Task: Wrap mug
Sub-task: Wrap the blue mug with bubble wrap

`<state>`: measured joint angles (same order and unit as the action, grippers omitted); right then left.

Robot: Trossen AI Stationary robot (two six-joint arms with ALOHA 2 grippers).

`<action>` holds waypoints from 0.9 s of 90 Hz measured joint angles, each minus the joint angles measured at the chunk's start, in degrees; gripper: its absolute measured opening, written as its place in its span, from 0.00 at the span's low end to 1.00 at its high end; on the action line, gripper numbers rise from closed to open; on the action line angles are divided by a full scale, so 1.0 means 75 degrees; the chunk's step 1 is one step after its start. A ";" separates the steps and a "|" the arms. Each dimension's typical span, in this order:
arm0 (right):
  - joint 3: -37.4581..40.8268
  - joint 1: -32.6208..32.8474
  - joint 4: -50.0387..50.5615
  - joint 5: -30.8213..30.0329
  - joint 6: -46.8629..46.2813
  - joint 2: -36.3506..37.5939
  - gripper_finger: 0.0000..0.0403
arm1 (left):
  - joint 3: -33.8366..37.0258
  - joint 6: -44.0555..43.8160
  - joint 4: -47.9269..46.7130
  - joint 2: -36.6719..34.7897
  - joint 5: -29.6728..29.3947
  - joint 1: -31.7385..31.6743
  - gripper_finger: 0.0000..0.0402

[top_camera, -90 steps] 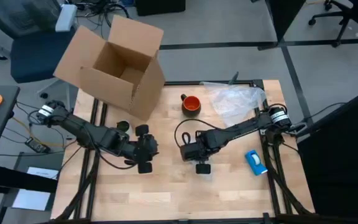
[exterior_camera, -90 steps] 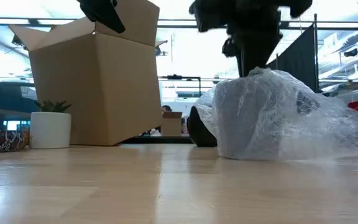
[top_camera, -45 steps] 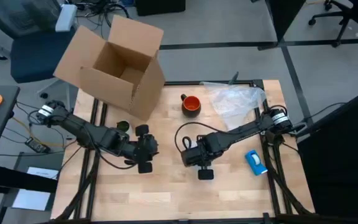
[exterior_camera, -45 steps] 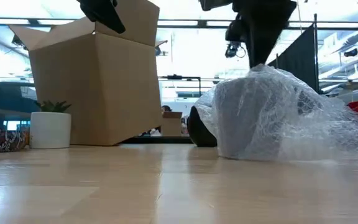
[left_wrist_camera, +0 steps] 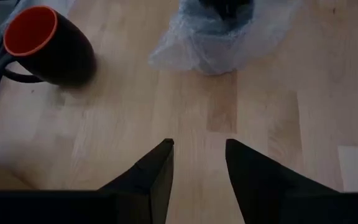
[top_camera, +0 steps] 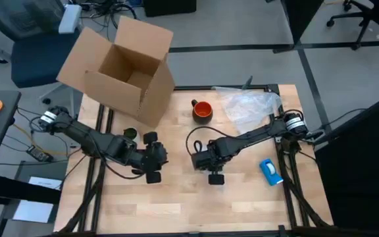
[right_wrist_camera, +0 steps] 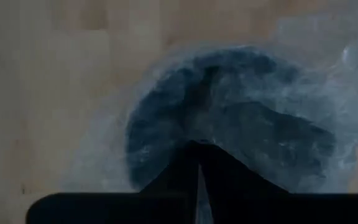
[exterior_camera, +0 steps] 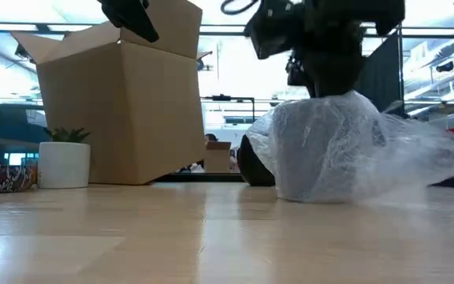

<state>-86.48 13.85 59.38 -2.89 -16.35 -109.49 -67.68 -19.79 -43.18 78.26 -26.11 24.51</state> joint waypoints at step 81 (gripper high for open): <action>-0.0547 0.0203 0.0645 -0.0063 0.0126 0.0000 0.00 | 0.0000 0.0000 0.0003 0.0000 -0.0003 0.0003 0.32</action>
<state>-90.58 15.37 64.22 -3.36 -15.41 -109.49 -67.68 -19.79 -43.16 78.26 -26.13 24.53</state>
